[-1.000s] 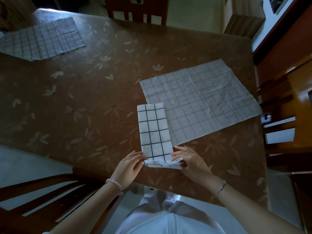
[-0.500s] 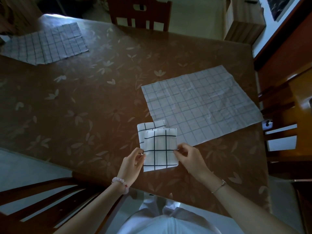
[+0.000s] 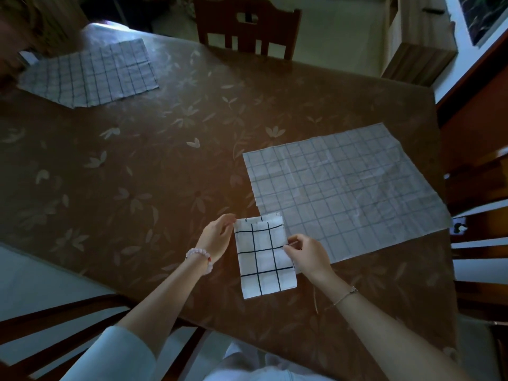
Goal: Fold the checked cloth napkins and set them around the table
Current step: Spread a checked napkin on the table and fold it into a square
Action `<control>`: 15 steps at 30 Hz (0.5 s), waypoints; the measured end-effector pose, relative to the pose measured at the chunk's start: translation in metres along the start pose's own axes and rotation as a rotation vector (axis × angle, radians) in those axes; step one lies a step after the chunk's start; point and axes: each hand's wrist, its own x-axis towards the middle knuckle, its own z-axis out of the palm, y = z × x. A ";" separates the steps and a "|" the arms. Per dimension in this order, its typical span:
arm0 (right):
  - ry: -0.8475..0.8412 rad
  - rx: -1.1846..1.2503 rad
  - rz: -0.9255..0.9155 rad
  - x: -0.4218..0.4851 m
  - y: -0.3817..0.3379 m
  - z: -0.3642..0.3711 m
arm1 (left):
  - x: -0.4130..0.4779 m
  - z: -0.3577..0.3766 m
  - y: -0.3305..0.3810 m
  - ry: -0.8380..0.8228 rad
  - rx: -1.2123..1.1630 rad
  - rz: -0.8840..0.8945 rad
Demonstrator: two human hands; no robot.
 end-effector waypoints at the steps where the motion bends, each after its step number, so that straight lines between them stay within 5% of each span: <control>1: 0.000 -0.002 0.016 0.003 0.000 0.000 | 0.005 0.000 0.002 -0.016 0.015 0.003; 15: 0.118 0.044 0.174 0.027 -0.009 0.004 | 0.029 0.004 -0.001 -0.048 0.237 0.172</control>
